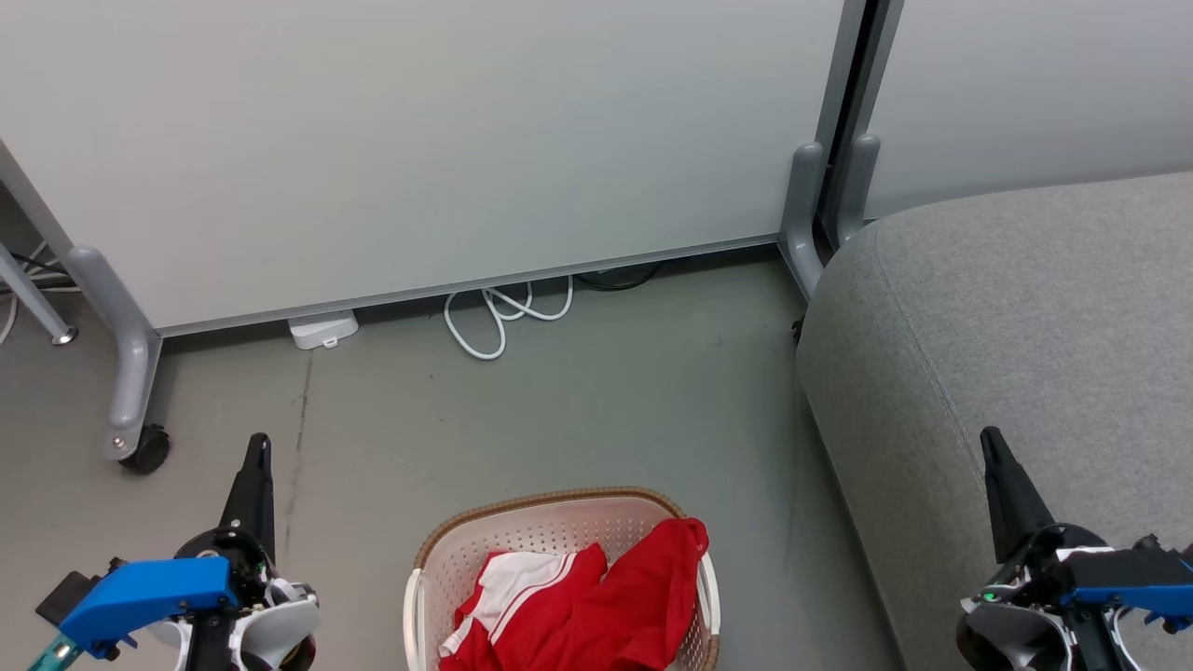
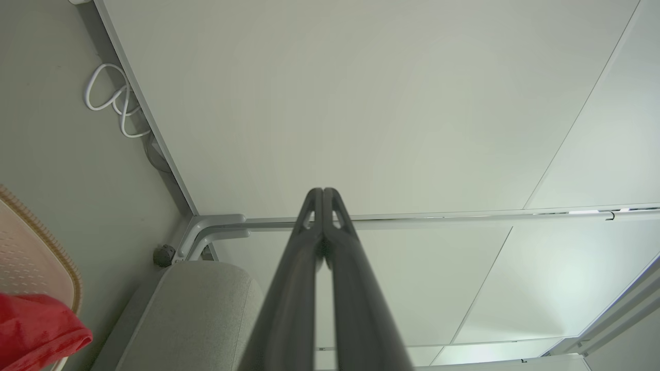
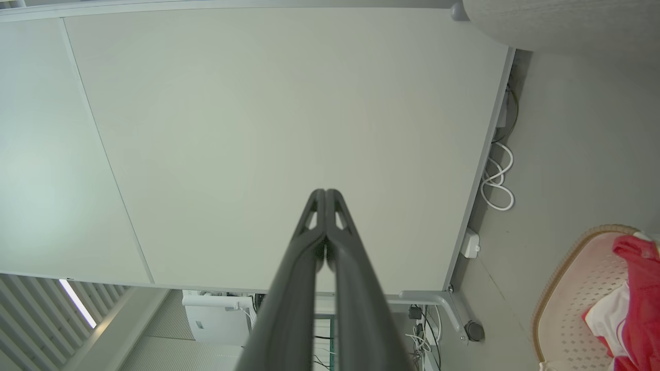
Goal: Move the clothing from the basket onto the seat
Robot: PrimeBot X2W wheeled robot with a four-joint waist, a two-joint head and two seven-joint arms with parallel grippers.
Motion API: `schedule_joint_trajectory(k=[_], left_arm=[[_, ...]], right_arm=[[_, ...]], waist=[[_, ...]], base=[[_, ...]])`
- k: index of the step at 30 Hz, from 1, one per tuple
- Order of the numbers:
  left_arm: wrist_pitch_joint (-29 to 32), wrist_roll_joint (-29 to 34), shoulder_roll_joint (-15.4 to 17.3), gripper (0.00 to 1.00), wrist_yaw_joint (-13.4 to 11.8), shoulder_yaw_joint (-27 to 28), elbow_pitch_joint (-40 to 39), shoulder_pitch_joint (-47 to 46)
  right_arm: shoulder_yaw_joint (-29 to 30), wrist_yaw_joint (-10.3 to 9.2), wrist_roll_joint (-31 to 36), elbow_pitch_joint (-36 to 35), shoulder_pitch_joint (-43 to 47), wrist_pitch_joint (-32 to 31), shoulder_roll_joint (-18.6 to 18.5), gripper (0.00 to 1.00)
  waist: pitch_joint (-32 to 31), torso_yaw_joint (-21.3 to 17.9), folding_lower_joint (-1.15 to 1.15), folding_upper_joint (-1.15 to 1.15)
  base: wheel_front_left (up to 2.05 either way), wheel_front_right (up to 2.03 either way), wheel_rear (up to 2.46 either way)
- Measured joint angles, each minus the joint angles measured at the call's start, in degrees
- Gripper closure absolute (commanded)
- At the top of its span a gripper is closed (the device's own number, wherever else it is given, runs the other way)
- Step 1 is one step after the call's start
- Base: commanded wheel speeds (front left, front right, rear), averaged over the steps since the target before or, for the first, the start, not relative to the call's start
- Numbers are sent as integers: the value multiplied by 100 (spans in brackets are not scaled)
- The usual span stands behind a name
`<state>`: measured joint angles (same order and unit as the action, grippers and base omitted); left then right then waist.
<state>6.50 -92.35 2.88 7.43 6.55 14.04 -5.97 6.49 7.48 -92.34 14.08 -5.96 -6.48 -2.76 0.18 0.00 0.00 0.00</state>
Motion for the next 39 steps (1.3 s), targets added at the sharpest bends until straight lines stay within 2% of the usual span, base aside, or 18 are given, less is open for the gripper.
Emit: schedule_joint_trajectory(k=[1,2,10,17,27,39], left_arm=[[1,0,0,100,0,0,0,0],[-3,0,-1,0,0,-2,19,7],[-126,80,-56,0,-1,-38,211,238],[-319,639,-56,0,-1,-63,175,191],[-571,1937,-54,0,-9,-107,18,133],[-838,3651,-41,0,-242,-430,-151,93]], right_arm=[[0,0,0,0,0,0,0,100],[-1,0,0,14,8,0,3,0],[-71,-8,80,211,188,123,42,0],[-190,-8,632,199,155,313,42,0],[-314,-8,1824,203,62,566,41,0],[-479,-9,3300,79,5,829,38,0]], waist=[[0,0,0,0],[0,0,0,0],[8,5,0,0],[22,14,0,0],[38,26,0,0],[44,42,0,0]], base=[[0,0,0],[0,0,0],[0,0,0],[0,0,0],[0,0,0],[0,0,0]])
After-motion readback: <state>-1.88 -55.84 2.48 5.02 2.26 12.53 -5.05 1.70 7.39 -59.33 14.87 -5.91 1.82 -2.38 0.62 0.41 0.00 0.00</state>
